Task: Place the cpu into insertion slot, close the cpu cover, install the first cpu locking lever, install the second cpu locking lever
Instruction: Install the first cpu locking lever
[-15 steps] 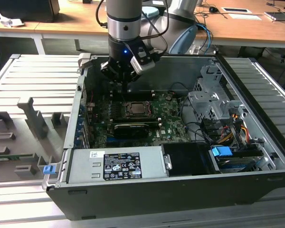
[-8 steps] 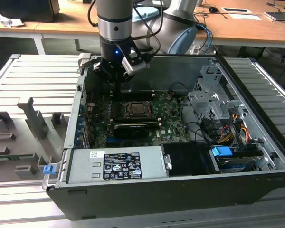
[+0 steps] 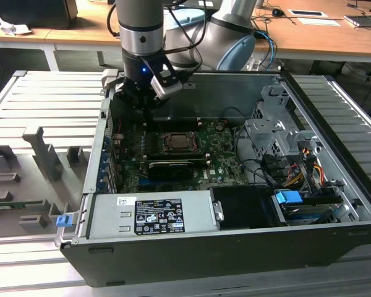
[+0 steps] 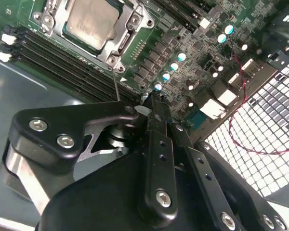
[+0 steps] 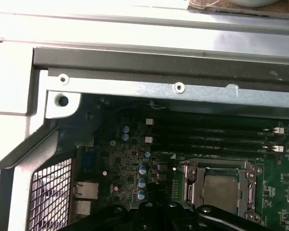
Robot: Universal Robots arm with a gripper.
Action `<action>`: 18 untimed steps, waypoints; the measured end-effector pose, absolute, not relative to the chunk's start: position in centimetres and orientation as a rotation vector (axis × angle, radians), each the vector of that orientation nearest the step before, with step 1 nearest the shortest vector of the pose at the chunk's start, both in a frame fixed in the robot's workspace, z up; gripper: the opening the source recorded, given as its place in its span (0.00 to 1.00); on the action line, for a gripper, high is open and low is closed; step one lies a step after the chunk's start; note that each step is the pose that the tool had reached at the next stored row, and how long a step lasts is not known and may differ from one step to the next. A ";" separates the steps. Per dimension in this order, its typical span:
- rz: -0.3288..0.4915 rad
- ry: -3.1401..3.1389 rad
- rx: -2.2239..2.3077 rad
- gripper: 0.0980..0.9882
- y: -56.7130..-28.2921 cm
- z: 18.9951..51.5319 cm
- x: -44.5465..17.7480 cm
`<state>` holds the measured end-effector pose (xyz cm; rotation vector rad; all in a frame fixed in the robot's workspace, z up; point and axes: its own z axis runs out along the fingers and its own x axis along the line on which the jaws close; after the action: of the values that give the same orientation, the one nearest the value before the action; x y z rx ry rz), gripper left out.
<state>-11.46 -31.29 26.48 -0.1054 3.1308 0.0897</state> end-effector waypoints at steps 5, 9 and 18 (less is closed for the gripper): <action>0.090 3.131 -0.108 0.01 -31.3 26.5 -11.5; 0.091 3.131 -0.110 0.01 -31.3 26.5 -11.5; 0.091 3.131 -0.114 0.01 -31.3 26.4 -11.5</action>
<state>-11.45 -31.28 26.40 -0.1142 3.1306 0.0908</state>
